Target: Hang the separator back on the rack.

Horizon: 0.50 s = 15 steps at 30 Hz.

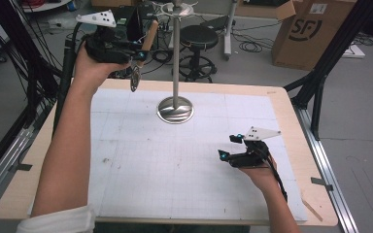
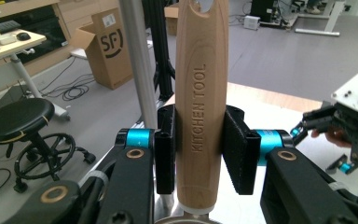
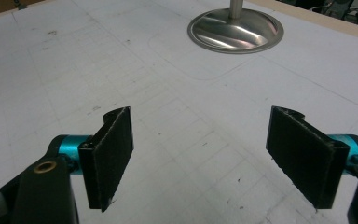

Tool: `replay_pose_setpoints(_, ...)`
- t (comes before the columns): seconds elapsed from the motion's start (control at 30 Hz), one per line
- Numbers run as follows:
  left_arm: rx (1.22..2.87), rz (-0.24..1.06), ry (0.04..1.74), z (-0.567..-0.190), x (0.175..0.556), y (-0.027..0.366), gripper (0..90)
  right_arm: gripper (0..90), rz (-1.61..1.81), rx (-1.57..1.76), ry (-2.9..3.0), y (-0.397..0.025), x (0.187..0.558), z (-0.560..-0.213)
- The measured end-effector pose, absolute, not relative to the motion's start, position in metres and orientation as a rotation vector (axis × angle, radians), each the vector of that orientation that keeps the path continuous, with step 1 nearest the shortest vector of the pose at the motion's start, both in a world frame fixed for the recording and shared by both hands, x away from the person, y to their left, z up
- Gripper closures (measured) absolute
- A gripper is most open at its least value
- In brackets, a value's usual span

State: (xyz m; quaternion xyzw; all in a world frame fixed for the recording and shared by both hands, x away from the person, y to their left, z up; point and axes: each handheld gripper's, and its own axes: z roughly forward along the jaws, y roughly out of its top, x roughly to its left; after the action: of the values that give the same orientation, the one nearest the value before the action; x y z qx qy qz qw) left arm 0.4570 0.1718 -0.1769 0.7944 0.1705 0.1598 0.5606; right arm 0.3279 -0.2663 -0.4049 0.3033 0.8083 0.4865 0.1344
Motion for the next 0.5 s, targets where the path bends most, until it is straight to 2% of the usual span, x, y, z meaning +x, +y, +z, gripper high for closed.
replay_pose_setpoints(0.5, 1.806, 0.403, 0.456, -0.169, 0.476, 0.181, 68.0, 21.8, 1.412, 0.882, 2.350, -0.266, 0.327, -0.405)
